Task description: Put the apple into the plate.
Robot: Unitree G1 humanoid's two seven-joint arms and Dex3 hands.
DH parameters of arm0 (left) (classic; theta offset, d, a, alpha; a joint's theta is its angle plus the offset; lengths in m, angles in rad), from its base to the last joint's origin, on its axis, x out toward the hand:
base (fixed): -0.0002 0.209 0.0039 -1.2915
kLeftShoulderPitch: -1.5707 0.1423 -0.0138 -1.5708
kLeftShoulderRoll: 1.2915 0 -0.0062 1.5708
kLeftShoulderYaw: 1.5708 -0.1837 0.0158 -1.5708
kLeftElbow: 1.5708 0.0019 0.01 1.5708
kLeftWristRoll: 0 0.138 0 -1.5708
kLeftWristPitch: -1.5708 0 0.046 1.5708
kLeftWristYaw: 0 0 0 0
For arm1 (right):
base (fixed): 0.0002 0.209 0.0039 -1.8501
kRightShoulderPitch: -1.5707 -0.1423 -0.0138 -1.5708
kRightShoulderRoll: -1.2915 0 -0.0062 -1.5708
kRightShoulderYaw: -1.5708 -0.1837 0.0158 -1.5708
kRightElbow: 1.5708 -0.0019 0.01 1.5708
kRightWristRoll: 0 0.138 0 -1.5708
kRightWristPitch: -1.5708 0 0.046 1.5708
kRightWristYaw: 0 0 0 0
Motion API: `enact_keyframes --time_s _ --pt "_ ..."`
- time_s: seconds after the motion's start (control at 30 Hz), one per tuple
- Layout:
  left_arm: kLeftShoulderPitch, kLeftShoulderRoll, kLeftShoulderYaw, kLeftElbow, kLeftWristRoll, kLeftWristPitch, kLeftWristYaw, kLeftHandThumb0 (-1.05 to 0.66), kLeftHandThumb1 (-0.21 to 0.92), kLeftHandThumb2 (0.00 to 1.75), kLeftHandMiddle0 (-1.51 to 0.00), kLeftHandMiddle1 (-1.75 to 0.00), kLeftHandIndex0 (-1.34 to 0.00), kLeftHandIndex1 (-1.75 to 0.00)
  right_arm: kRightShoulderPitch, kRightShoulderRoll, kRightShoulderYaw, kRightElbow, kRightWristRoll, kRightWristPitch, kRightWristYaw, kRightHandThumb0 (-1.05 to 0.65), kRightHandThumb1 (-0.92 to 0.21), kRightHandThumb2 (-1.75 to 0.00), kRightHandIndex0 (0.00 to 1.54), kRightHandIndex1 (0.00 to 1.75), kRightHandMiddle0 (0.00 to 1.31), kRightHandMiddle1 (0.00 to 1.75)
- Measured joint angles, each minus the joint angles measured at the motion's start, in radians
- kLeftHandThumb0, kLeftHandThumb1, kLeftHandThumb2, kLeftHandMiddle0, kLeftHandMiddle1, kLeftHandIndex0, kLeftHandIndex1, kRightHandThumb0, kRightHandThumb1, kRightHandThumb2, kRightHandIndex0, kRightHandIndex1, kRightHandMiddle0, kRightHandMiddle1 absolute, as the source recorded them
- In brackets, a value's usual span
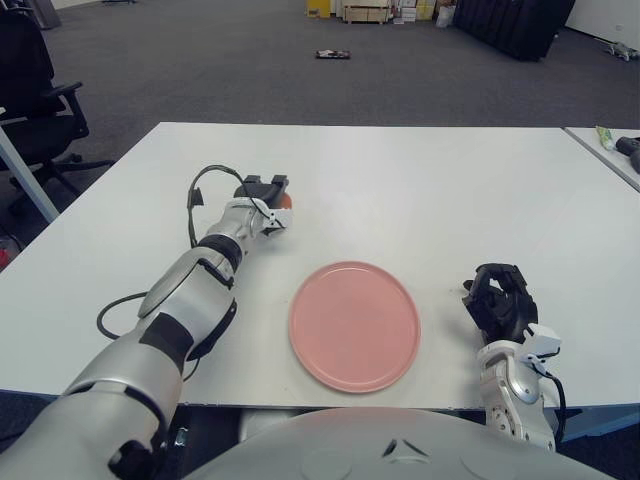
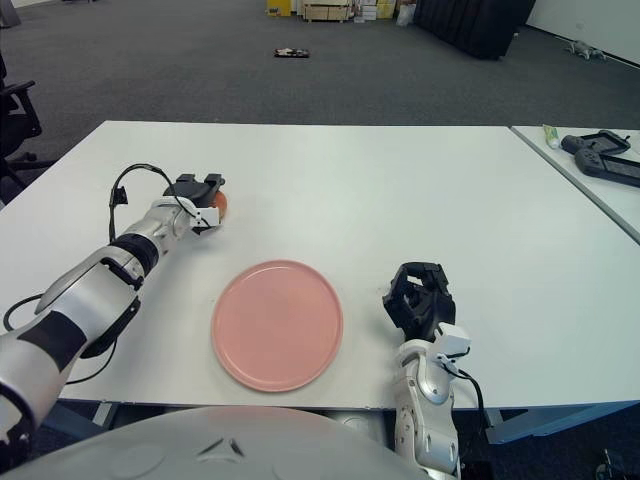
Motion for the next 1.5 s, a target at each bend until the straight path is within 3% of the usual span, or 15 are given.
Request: enact_keyframes --time_s 0.07,0.1,0.2,0.33,0.4,0.53,0.67,0.87,1.2,1.5 --pt "0.003 -0.001 0.0 0.0 0.001 0.002 0.014 -0.39 0.34 1.14 -0.15 -1.5 0.0 -1.48 0.0 0.0 0.0 0.0 0.003 -0.001 -0.001 -0.4 -0.62 -0.94 0.73 1.75 0.38 1.75" --pt "0.005 -0.002 0.0 0.0 0.001 0.004 0.021 -0.11 0.42 1.07 -0.25 -1.58 0.0 -1.58 0.0 0.0 0.0 0.0 0.004 -0.001 -0.003 -0.4 -0.62 -0.94 0.72 1.75 0.38 1.75" --pt "0.014 -0.003 0.0 0.0 0.0 0.005 0.049 0.23 0.51 1.0 -0.39 -1.65 -0.04 -1.69 0.0 0.0 -0.001 0.0 0.008 -0.001 -0.006 -0.4 -0.62 -0.94 0.72 1.75 0.38 1.75" --pt "0.021 -0.003 0.002 0.0 0.0 0.007 0.076 0.36 0.5 1.03 -0.46 -1.69 -0.13 -1.73 -0.001 0.0 -0.002 -0.001 0.014 0.0 -0.011 -0.4 -0.62 -0.94 0.71 1.75 0.38 1.75" --pt "0.025 -0.004 0.005 0.0 0.0 0.007 0.091 0.42 0.44 1.13 -0.51 -1.72 -0.28 -1.75 -0.001 0.0 -0.008 -0.004 0.021 0.003 -0.014 -0.4 -0.62 -0.94 0.7 1.75 0.38 1.75" --pt "0.029 -0.005 0.005 0.0 0.001 0.017 0.091 0.48 0.26 1.37 -0.65 -1.74 -0.7 -1.75 -0.002 0.0 -0.014 -0.005 0.033 0.003 -0.014 -0.4 -0.62 -0.94 0.71 1.75 0.38 1.75" --pt "0.029 -0.011 0.01 -0.001 -0.002 0.024 0.09 0.5 0.22 1.44 -0.69 -1.75 -0.83 -1.75 -0.003 0.0 -0.018 -0.006 0.052 0.003 -0.013 -0.4 -0.62 -0.94 0.7 1.75 0.38 1.75" --pt "0.031 -0.021 0.04 -0.006 -0.025 0.037 0.079 0.52 0.19 1.47 -0.71 -1.75 -0.92 -1.75 -0.003 0.0 -0.021 -0.007 0.061 0.002 -0.012 -0.4 -0.62 -0.94 0.71 1.75 0.39 1.75" --pt "0.03 -0.018 0.114 -0.013 -0.092 0.041 0.016 0.52 0.18 1.49 -0.72 -1.75 -0.93 -1.75 -0.003 0.0 -0.023 -0.007 0.062 0.001 -0.012 -0.4 -0.61 -0.95 0.72 1.75 0.39 1.75" --pt "0.039 -0.017 0.289 -0.018 -0.252 0.052 -0.059 0.53 0.15 1.52 -0.74 -1.75 -0.97 -1.75 -0.003 0.001 -0.024 -0.007 0.063 0.0 -0.012 -0.4 -0.6 -0.96 0.71 1.75 0.39 1.75"
